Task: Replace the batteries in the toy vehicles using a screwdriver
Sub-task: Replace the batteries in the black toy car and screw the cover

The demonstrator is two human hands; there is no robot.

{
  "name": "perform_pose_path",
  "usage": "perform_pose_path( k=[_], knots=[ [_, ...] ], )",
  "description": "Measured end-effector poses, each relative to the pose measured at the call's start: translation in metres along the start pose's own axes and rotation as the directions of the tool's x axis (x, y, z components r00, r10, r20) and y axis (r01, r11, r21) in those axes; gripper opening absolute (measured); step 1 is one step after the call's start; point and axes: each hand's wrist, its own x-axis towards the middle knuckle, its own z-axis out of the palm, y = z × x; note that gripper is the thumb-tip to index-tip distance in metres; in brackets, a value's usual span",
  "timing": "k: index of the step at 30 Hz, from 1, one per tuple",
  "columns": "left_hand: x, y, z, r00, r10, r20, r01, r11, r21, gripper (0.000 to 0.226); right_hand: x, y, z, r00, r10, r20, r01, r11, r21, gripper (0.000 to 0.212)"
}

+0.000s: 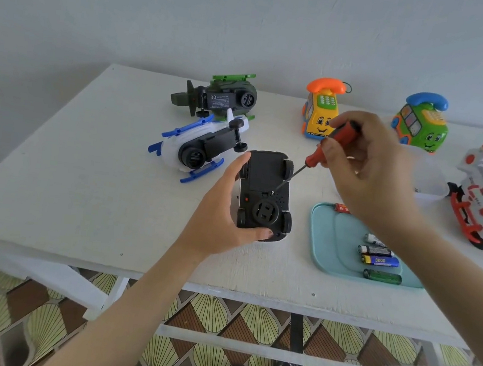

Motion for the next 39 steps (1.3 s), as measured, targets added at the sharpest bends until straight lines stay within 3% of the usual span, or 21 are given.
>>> perform_pose_path(
  k=[39],
  knots=[
    [0.0003, -0.0035, 0.0014, 1.000, 0.006, -0.009, -0.006, 1.000, -0.006, 0.110, -0.0032, -0.0061, -0.0027, 0.998, -0.054, 0.037, 0.056, 0.998, -0.042, 0.020]
  ],
)
